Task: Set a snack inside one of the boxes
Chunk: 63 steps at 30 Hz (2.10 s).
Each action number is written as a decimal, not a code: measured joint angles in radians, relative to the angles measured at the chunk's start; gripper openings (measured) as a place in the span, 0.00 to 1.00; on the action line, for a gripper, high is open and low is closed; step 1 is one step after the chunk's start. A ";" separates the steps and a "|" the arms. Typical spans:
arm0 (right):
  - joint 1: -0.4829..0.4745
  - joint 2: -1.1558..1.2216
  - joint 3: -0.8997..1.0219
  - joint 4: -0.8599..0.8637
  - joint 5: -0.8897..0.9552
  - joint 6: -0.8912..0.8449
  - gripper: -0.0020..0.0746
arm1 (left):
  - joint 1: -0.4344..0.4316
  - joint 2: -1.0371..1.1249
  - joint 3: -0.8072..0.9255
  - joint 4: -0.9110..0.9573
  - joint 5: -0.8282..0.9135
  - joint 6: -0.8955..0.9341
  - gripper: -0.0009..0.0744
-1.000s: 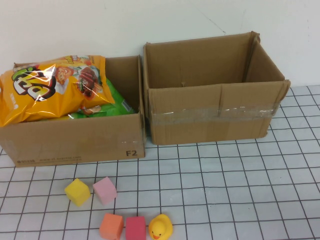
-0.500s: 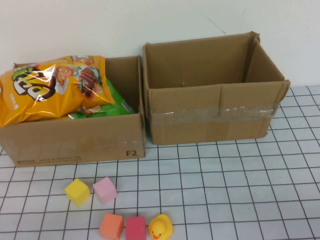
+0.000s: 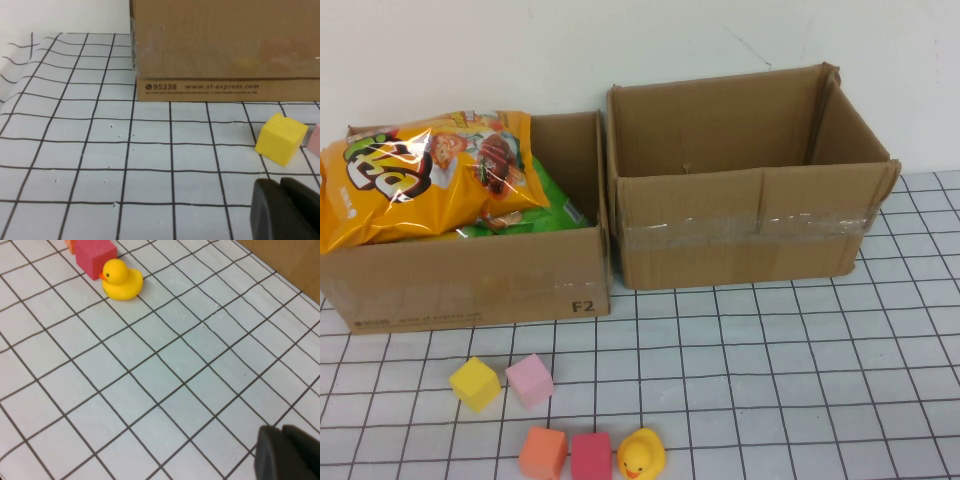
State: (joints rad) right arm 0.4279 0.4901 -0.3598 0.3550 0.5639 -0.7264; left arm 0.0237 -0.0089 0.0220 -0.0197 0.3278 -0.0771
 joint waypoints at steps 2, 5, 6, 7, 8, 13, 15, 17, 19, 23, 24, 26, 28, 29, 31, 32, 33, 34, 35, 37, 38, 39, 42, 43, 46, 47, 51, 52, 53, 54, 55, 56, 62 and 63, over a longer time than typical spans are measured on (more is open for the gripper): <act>0.000 0.000 0.000 0.000 0.000 0.000 0.03 | 0.002 0.000 0.000 0.000 0.000 0.012 0.01; 0.000 0.000 0.000 0.000 0.000 0.000 0.03 | 0.002 0.000 0.000 0.000 0.000 0.030 0.01; 0.000 0.000 0.000 0.000 0.000 0.000 0.03 | 0.002 0.000 0.000 0.000 0.000 0.032 0.01; 0.000 0.000 0.000 0.000 0.000 0.000 0.03 | 0.002 0.000 0.000 0.000 0.000 0.035 0.01; 0.000 0.000 0.000 0.000 0.000 0.000 0.03 | 0.002 0.000 0.000 0.000 0.001 0.037 0.01; 0.000 0.000 0.000 0.000 0.000 0.000 0.03 | 0.002 0.000 0.000 0.000 0.002 0.048 0.01; 0.000 0.000 0.000 0.000 0.000 0.000 0.03 | 0.002 0.000 0.000 0.000 0.002 0.048 0.01; 0.000 0.000 0.000 0.000 0.000 0.000 0.03 | 0.002 0.000 0.000 0.000 0.002 0.048 0.01; 0.000 0.000 0.000 0.000 0.000 0.000 0.03 | 0.002 0.000 0.000 0.000 0.002 0.048 0.01; 0.000 0.000 0.000 0.000 0.000 0.000 0.03 | 0.002 0.000 0.000 0.000 0.004 0.048 0.01; 0.000 0.000 0.000 0.000 0.000 0.000 0.03 | 0.002 0.000 0.000 0.000 0.004 0.048 0.01; 0.000 0.000 0.000 0.000 0.000 0.000 0.03 | 0.002 0.000 0.000 0.000 0.004 0.048 0.01; 0.000 0.000 0.000 0.000 0.000 0.000 0.03 | 0.002 0.000 0.000 0.000 0.004 0.048 0.01; 0.000 0.000 0.000 0.000 0.000 0.000 0.03 | 0.002 0.000 0.000 0.000 0.004 0.048 0.01; 0.000 -0.020 0.000 0.000 0.000 0.000 0.03 | 0.002 0.000 0.000 0.000 0.004 0.048 0.01; 0.000 -0.035 0.002 0.000 0.000 0.000 0.03 | 0.002 0.000 0.000 0.000 0.004 0.048 0.01; -0.006 -0.058 0.002 0.000 0.002 0.000 0.03 | 0.002 0.000 0.000 0.000 0.004 0.048 0.01; -0.018 -0.084 0.006 0.000 0.002 -0.002 0.03 | 0.002 0.000 0.000 0.000 0.004 0.048 0.01; -0.032 -0.107 0.011 0.000 0.002 -0.006 0.03 | 0.002 0.000 0.000 0.000 0.004 0.048 0.01; -0.080 -0.170 0.024 0.000 0.001 -0.017 0.03 | 0.002 0.000 0.000 0.000 0.004 0.043 0.01; -0.103 -0.206 0.036 0.000 -0.007 -0.024 0.03 | 0.002 0.000 0.000 0.000 0.004 0.041 0.01; -0.132 -0.243 0.053 0.000 -0.024 -0.036 0.03 | 0.002 0.000 0.000 0.000 0.004 0.040 0.01; -0.210 -0.343 0.136 0.000 -0.120 -0.049 0.03 | 0.002 0.000 0.000 0.000 0.004 0.036 0.01; -0.234 -0.375 0.179 0.004 -0.166 -0.049 0.03 | 0.002 0.000 0.000 0.000 0.004 0.036 0.01; -0.286 -0.451 0.308 0.069 -0.324 -0.037 0.03 | 0.002 0.000 0.000 0.000 0.004 0.036 0.01; -0.295 -0.473 0.340 0.096 -0.359 -0.037 0.03 | 0.002 0.000 0.000 0.000 0.004 0.036 0.01; -0.329 -0.498 0.387 0.178 -0.356 -0.034 0.03 | 0.002 0.000 0.000 0.000 0.004 0.036 0.01; -0.337 -0.498 0.388 0.186 -0.351 -0.034 0.03 | 0.002 0.000 0.000 0.000 0.004 0.036 0.01; -0.341 -0.498 0.388 0.191 -0.347 -0.034 0.03 | 0.002 0.000 0.000 0.000 0.004 0.036 0.01; -0.341 -0.498 0.388 0.195 -0.342 -0.034 0.03 | 0.002 0.000 0.000 0.000 0.004 0.034 0.01; -0.341 -0.498 0.388 0.199 -0.332 -0.034 0.03 | 0.002 0.000 0.000 0.000 0.004 0.034 0.01; -0.341 -0.498 0.388 0.199 -0.324 -0.034 0.03 | 0.002 0.000 0.000 0.000 0.004 0.032 0.01; -0.341 -0.498 0.388 0.200 -0.349 -0.038 0.03 | 0.002 0.000 0.000 0.000 0.006 0.032 0.01; -0.341 -0.498 0.388 0.180 -0.363 -0.031 0.03 | 0.002 0.000 0.000 0.000 0.006 0.032 0.01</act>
State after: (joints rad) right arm 0.0867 -0.0082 0.0278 0.5351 0.2006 -0.7569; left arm 0.0257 -0.0089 0.0217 -0.0197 0.3335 -0.0453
